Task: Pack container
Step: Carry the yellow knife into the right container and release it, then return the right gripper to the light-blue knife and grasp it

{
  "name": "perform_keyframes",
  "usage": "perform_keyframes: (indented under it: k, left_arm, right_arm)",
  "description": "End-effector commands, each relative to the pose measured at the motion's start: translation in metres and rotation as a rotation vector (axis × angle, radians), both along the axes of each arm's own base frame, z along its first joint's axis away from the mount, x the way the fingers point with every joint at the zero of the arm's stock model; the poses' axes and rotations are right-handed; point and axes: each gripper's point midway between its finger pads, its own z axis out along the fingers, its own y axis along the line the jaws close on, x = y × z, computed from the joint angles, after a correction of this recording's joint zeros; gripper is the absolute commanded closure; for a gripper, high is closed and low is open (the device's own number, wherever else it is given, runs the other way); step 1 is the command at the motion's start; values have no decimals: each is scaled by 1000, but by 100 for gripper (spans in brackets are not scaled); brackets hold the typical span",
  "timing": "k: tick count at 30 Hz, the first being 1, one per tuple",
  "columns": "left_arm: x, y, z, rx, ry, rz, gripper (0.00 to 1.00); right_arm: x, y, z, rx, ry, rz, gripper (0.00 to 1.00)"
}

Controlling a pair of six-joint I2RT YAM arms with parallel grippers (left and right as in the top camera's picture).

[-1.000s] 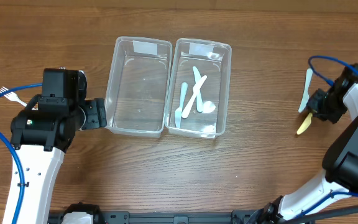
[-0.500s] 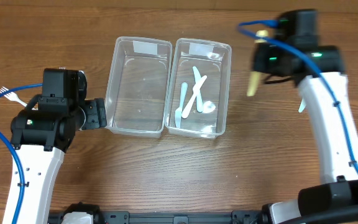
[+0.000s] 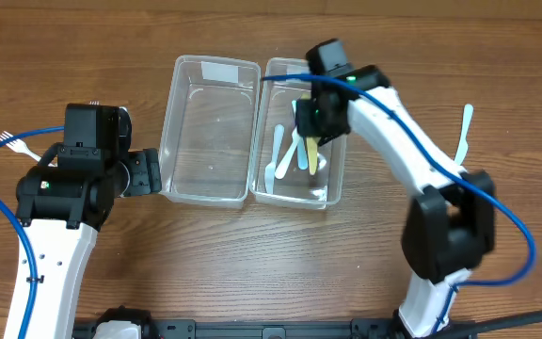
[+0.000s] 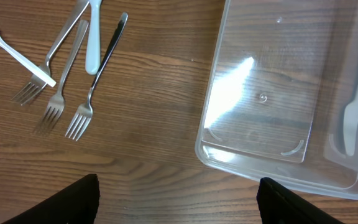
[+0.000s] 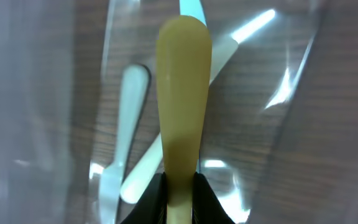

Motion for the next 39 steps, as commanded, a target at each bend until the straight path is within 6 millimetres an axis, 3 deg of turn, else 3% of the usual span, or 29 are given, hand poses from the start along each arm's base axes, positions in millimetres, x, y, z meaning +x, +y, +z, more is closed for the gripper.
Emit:
perform_keyframes:
  k: [1,5,7,10,13,19,21,23,30,33,34,39]
  left_arm:
    - [3,-1,8,-8,-24,-3,19]
    - [3,-1,8,-8,-24,-3,19]
    - [3,-1,8,-8,-24,-3,18]
    - [3,-1,8,-8,-24,-3,18]
    - [3,-1,8,-8,-24,-3,18]
    - [3,-1,8,-8,-24,-3,18]
    - [3,-1,8,-8,-24,-3,18]
    - [3,-1,8,-8,-24,-3,18]
    - [4,-1,8,-8,-24,-3,16]
    - [4,-1,8,-8,-24,-3,16]
    - [4,-1,9,-9,-26,-2,16]
    - [4,-1,9,-9,-27,-2,13]
  right_arm:
    - [4,2,-2,-11,-8,-1,91]
    - [9,4,4,-2,-31,0,58]
    - [14,6,13,5,-51,2,50]
    - [27,7,36,1,-108,-7,44]
    - [44,3,74,-21,-191,-25,43]
    - [73,-36,180,-29,-391,-133,37]
    - [79,-62,204,-23,-432,-190,32]
    - [84,-96,215,-31,-443,-262,28]
    - [77,-231,190,-115,-326,-526,17]
    - [72,-277,172,-108,-268,-556,15]
    - [69,-301,158,-98,-229,-563,14]
    - [58,-348,112,-118,-103,-605,11]
